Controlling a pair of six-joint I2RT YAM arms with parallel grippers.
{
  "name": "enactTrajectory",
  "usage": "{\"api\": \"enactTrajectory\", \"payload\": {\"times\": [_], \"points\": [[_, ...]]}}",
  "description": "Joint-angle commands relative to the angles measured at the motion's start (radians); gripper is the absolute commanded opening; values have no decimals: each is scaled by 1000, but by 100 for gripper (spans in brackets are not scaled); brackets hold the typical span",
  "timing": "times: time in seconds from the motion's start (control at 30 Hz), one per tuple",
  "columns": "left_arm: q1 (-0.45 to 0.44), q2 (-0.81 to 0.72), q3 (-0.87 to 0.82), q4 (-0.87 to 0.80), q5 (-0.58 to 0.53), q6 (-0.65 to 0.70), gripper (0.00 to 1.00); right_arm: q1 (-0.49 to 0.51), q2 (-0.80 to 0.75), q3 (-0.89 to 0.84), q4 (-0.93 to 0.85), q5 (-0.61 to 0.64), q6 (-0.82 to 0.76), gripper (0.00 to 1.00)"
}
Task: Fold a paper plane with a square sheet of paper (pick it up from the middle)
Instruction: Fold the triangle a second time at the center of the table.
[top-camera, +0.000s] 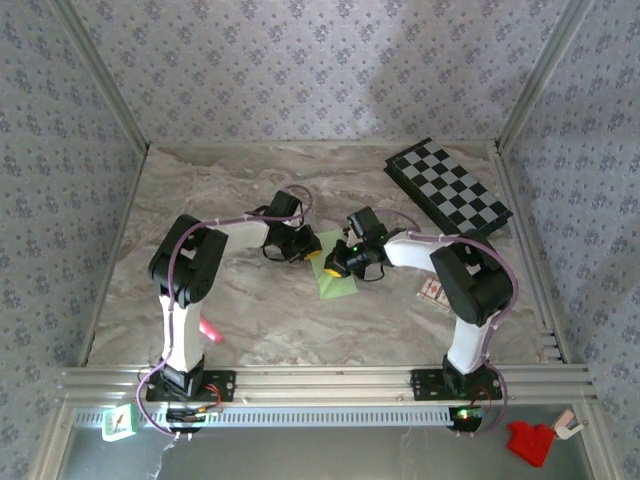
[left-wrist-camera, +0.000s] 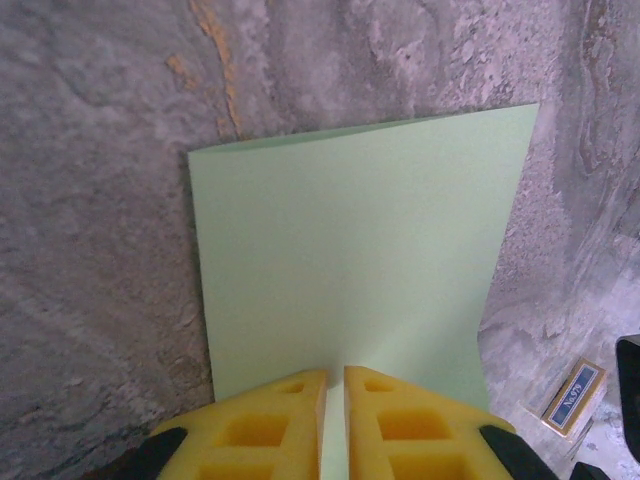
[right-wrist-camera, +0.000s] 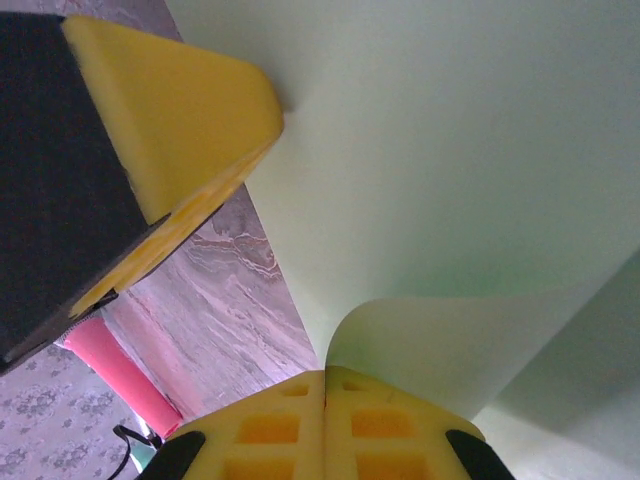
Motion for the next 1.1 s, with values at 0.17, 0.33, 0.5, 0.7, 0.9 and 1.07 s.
{"api": "enactTrajectory", "payload": {"times": [0.17, 0.33, 0.5, 0.7, 0.9, 1.07], "points": [[-1, 28, -33, -32, -6, 10, 14, 9, 31, 25, 3, 32, 16, 5], [-1, 27, -34, -30, -4, 9, 14, 10, 37, 26, 4, 37, 17, 5], [-1, 28, -34, -31, -4, 8, 14, 10, 42, 28, 9, 41, 16, 5], [-3, 29, -37, -29, -2, 6, 14, 9, 50, 29, 23, 33, 21, 5], [-3, 29, -39, -27, -2, 4, 14, 10, 51, 27, 24, 36, 21, 5], [-3, 29, -41, -27, -2, 6, 14, 12, 57, 27, 27, 37, 21, 5]]}}
